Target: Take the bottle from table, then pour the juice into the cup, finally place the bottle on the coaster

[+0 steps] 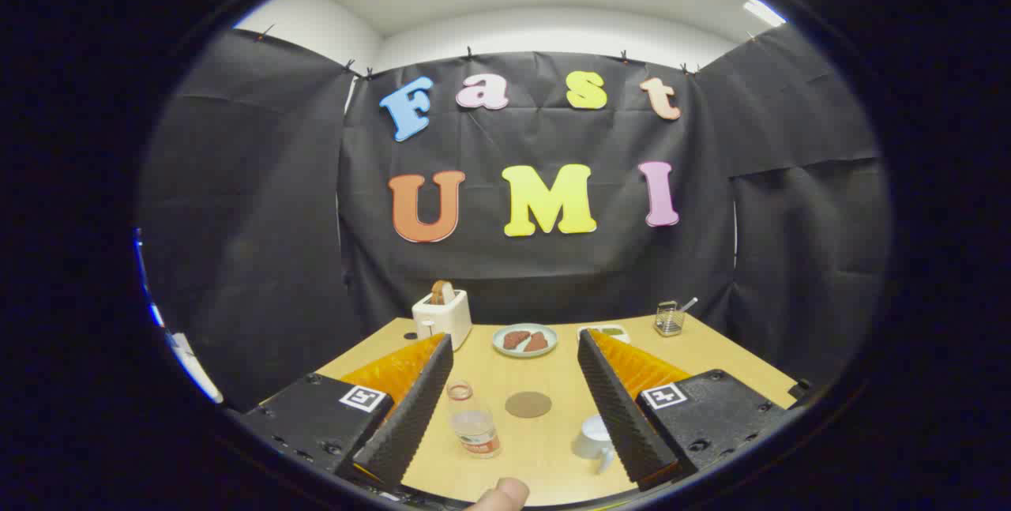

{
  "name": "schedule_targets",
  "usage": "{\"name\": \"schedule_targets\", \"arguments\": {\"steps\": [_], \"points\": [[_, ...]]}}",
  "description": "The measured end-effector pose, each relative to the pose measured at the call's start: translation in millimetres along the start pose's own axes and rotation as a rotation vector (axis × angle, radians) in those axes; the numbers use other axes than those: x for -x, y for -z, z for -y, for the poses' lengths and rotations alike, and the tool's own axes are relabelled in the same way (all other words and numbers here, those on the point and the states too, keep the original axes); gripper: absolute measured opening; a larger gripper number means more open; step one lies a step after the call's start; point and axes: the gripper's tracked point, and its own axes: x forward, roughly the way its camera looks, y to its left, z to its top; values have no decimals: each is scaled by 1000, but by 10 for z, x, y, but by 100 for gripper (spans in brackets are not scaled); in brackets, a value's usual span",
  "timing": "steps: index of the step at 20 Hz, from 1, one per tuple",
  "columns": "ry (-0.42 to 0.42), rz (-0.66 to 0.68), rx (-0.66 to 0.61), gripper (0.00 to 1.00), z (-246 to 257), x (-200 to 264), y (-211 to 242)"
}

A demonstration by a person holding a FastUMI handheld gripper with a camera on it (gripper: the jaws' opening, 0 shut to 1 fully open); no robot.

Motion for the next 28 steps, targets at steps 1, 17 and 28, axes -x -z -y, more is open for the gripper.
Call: {"name": "schedule_targets", "arguments": {"steps": [1,17,28], "points": [[3,5,2,100,-45,28,-28],[31,23,111,100,-730,224,-155],[111,62,48,100,-474,210,-53]]}}
